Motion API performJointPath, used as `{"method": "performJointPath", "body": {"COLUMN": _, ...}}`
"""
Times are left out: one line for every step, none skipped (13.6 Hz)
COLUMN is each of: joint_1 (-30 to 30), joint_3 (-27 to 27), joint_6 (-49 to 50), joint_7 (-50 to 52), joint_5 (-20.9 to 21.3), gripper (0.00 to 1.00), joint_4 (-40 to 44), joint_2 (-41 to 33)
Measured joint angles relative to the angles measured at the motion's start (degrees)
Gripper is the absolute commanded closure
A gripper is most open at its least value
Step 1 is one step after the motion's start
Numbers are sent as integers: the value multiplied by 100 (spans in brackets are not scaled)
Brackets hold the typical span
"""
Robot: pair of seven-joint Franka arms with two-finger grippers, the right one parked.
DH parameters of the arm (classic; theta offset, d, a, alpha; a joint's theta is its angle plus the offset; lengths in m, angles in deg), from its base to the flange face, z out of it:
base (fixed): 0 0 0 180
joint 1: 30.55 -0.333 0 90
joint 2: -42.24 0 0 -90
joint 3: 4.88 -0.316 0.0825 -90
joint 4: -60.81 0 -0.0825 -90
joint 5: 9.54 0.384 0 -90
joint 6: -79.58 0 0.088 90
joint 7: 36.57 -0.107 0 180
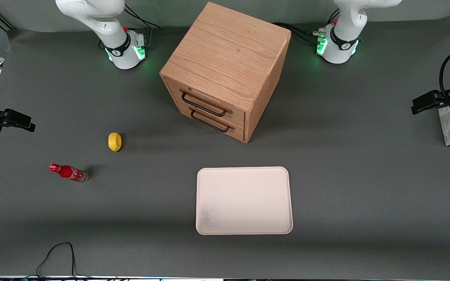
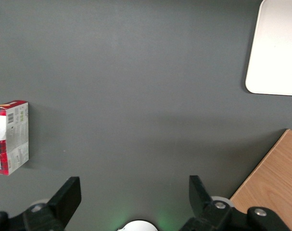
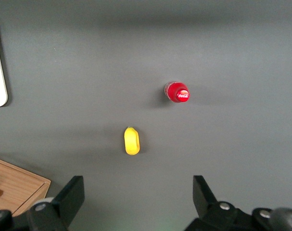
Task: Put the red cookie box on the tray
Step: 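Move the left gripper toward the red-and-white cookie box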
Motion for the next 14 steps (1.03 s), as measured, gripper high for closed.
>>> {"method": "performJointPath", "body": {"joint_1": 0, "joint_3": 0, "joint_6": 2, "joint_7": 4, "joint_5": -26, "gripper": 0, "joint_4": -1, "joint_2": 1}}
{"method": "performJointPath", "body": {"joint_1": -1, "joint_3": 0, "joint_6": 10, "joint_7": 6, "joint_5": -48, "gripper": 0, "joint_4": -4, "joint_2": 2}}
{"method": "performJointPath", "body": {"joint_1": -1, "joint_3": 0, "joint_6": 15, "joint_7": 15, "joint_5": -60, "gripper": 0, "joint_4": -9, "joint_2": 4}}
{"method": "performJointPath", "body": {"joint_1": -1, "joint_3": 0, "joint_6": 16, "joint_7": 28, "joint_5": -62, "gripper": 0, "joint_4": -16, "joint_2": 10}}
{"method": "performJointPath", "body": {"joint_1": -1, "joint_3": 0, "joint_6": 17, "joint_7": 42, "joint_5": -64, "gripper": 0, "joint_4": -24, "joint_2": 19}}
{"method": "performJointPath", "body": {"joint_1": 0, "joint_3": 2, "joint_6": 17, "joint_7": 49, "joint_5": -68, "gripper": 0, "joint_4": -29, "joint_2": 28}}
{"method": "performJointPath", "body": {"joint_1": 4, "joint_3": 6, "joint_6": 17, "joint_7": 49, "joint_5": -71, "gripper": 0, "joint_4": -36, "joint_2": 33}}
{"method": "performJointPath", "body": {"joint_1": 10, "joint_3": 15, "joint_6": 16, "joint_7": 49, "joint_5": -71, "gripper": 0, "joint_4": -40, "joint_2": 36}}
{"method": "performJointPath", "body": {"joint_1": 11, "joint_3": 25, "joint_6": 12, "joint_7": 49, "joint_5": -71, "gripper": 0, "joint_4": -40, "joint_2": 38}}
{"method": "performJointPath", "body": {"joint_1": 11, "joint_3": 27, "joint_6": 7, "joint_7": 49, "joint_5": -73, "gripper": 0, "joint_4": -41, "joint_2": 46}}
{"method": "performJointPath", "body": {"joint_1": 13, "joint_3": 28, "joint_6": 1, "joint_7": 49, "joint_5": -75, "gripper": 0, "joint_4": -42, "joint_2": 64}}
{"method": "performJointPath", "body": {"joint_1": 18, "joint_3": 32, "joint_6": -8, "joint_7": 49, "joint_5": -75, "gripper": 0, "joint_4": -42, "joint_2": 85}}
{"method": "performJointPath", "body": {"joint_1": 23, "joint_3": 39, "joint_6": -11, "joint_7": 49, "joint_5": -75, "gripper": 0, "joint_4": -42, "joint_2": 99}}
{"method": "performJointPath", "body": {"joint_1": 25, "joint_3": 43, "joint_6": -11, "joint_7": 49, "joint_5": -75, "gripper": 0, "joint_4": -42, "joint_2": 110}}
